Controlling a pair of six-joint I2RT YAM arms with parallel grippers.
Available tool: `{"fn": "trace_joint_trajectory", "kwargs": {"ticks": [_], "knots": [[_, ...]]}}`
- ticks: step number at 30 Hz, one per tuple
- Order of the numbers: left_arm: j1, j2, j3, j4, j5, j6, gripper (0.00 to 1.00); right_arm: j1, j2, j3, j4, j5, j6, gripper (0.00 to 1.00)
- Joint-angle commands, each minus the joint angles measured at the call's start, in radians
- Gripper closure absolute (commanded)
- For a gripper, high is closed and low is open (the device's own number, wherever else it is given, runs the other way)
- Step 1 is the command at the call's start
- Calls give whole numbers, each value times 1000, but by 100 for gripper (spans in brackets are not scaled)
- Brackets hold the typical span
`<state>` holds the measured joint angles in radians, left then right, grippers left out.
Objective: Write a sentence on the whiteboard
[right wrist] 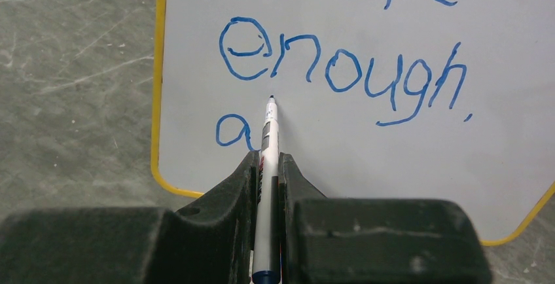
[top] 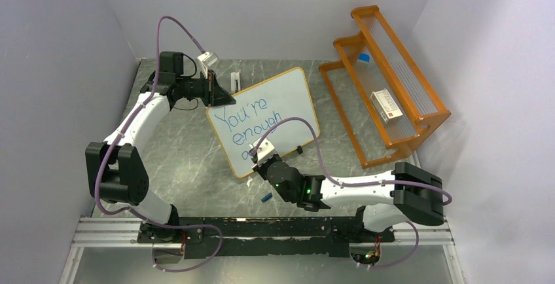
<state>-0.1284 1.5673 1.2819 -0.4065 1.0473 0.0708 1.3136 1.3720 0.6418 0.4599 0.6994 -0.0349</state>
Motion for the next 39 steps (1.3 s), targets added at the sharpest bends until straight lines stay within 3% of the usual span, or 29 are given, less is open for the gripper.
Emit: {"fn": "trace_joint_trajectory", "kwargs": {"ticks": [1,39], "knots": [[-5,30,-7,-26,-91,64,95,-12,21,33,32,-2,-2,100],[-5,36,-4,-31,-93,66,95,-13,1,-18,-179,-58,131,100]]}}
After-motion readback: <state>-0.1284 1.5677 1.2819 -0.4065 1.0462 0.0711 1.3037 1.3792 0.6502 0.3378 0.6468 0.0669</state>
